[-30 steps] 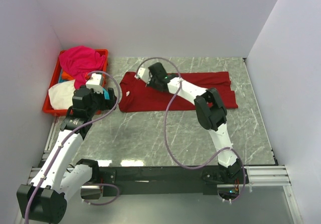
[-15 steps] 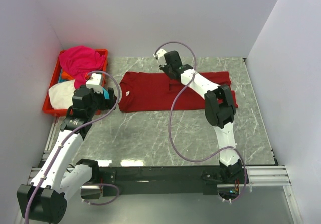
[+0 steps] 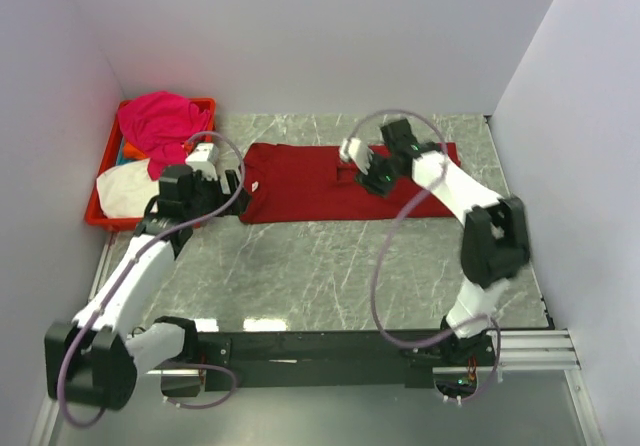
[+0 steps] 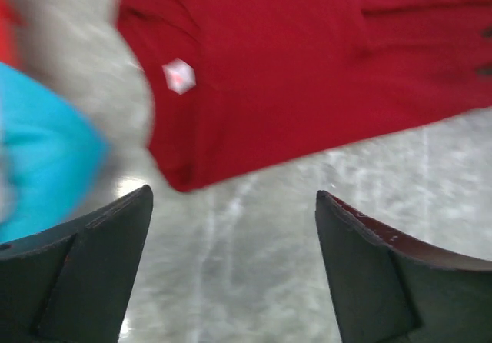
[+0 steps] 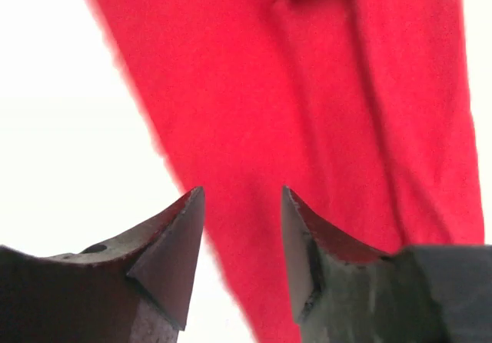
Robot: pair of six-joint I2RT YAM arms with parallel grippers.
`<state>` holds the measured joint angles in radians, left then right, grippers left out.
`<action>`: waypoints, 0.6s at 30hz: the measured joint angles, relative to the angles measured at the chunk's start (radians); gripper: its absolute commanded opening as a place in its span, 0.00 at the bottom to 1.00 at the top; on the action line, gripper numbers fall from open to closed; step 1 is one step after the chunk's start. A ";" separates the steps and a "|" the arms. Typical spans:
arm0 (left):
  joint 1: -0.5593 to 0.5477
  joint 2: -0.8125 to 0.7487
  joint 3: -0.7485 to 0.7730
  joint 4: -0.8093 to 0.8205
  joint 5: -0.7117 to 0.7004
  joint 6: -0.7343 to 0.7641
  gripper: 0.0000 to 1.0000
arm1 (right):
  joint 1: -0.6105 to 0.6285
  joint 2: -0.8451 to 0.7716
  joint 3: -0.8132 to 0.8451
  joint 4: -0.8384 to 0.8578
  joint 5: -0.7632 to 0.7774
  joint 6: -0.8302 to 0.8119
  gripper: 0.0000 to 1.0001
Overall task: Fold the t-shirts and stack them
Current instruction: Fold the tshirt
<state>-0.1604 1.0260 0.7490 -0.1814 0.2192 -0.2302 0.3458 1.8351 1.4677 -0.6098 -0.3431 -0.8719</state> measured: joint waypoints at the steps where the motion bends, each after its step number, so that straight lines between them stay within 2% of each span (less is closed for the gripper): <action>1: 0.000 0.037 0.010 0.001 0.029 -0.040 0.67 | -0.009 -0.051 -0.063 -0.003 -0.009 -0.031 0.52; 3: -0.002 0.113 0.027 0.002 0.080 -0.124 0.56 | -0.026 -0.175 -0.212 0.017 -0.013 -0.090 0.52; 5: -0.022 0.177 0.032 0.006 0.098 -0.220 0.57 | -0.048 -0.264 -0.320 0.021 -0.017 -0.129 0.53; 11: -0.264 0.317 0.031 0.005 -0.042 -0.505 0.63 | -0.206 -0.395 -0.490 0.040 -0.089 -0.251 0.54; 15: -0.285 0.407 0.030 0.005 -0.167 -0.658 0.64 | -0.234 -0.463 -0.622 0.077 -0.088 -0.322 0.54; 18: -0.280 0.446 0.029 0.004 -0.263 -0.737 0.64 | -0.233 -0.451 -0.653 0.108 -0.079 -0.339 0.54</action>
<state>-0.4404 1.4715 0.7784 -0.1772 -0.0437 -0.9668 0.1131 1.3842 0.8146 -0.5022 -0.4225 -1.2110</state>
